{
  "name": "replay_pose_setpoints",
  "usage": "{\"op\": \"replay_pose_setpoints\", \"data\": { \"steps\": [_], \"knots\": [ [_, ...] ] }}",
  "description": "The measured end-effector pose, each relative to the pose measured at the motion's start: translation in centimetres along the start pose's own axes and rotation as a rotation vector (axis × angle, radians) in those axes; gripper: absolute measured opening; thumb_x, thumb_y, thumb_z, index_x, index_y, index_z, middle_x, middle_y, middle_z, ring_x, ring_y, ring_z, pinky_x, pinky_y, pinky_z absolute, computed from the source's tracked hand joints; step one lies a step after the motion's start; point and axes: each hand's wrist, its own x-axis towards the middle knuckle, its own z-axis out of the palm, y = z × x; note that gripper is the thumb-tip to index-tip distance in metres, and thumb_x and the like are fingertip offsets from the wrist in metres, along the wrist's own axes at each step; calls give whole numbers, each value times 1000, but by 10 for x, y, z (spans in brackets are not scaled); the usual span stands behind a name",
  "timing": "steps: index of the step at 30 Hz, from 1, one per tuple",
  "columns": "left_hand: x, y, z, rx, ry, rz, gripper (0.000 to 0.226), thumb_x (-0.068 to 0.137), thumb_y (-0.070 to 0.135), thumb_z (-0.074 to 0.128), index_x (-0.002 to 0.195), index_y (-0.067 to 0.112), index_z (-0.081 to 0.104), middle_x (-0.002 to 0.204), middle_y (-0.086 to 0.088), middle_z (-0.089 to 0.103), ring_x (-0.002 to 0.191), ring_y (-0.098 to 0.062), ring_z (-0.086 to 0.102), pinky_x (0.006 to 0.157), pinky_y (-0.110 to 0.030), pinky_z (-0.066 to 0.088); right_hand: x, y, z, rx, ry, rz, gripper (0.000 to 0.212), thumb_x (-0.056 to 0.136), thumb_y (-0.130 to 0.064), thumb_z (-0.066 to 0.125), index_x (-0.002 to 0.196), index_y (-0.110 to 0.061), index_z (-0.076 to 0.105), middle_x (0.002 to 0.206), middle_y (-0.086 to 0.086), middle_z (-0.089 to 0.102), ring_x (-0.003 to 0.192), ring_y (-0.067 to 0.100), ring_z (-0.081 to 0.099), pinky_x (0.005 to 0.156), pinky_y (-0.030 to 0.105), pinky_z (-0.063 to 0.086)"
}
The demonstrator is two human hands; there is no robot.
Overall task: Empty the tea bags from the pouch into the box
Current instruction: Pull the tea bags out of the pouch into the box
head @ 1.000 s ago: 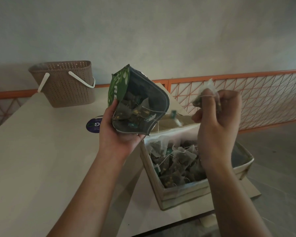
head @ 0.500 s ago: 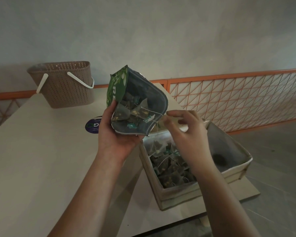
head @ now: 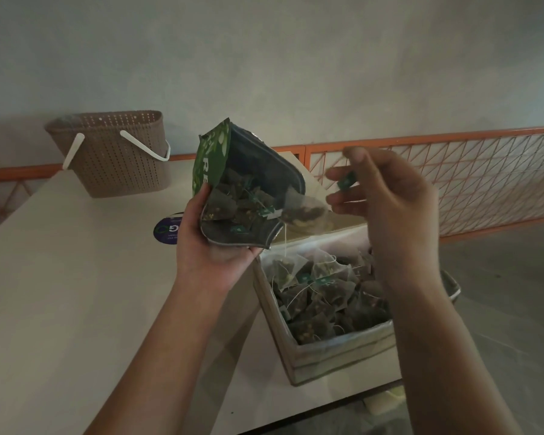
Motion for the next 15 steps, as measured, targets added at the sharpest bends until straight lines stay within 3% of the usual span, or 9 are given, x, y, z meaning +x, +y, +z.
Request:
{"op": "replay_pose_setpoints", "data": {
  "steps": [6, 11, 13, 15],
  "knots": [
    [0, -2, 0, 11, -13, 19, 49, 98, 50, 48, 136, 24, 63, 135, -11, 66, 120, -34, 63, 80, -43, 60, 2, 3, -25, -118, -32, 39, 21, 96, -22, 58, 105, -6, 66, 91, 3, 74, 61, 17, 68, 56, 24, 56],
    [0, -2, -2, -6, -24, 1, 49, 98, 50, 50, 134, 20, 66, 136, -15, 65, 125, -35, 62, 94, -46, 56, -3, 28, -36, -353, -78, 95, 25, 97, -32, 53, 94, -17, 73, 84, -3, 74, 69, 12, 69, 65, 23, 58],
    [-1, -3, -2, -5, -34, -3, 51, 98, 50, 51, 135, 18, 65, 136, -17, 65, 122, -37, 64, 93, -47, 56, -4, 42, -37, -545, -132, 104, 35, 98, -40, 47, 86, -23, 75, 82, -10, 72, 71, 2, 66, 67, 14, 51],
    [-1, -3, -1, -5, -31, 6, 50, 98, 50, 52, 130, 15, 68, 132, -19, 66, 114, -38, 68, 88, -48, 59, -7, 55, -35, -714, -212, 112, 28, 98, -37, 50, 90, -24, 74, 89, -16, 69, 72, -4, 61, 61, 5, 44]
  ]
}}
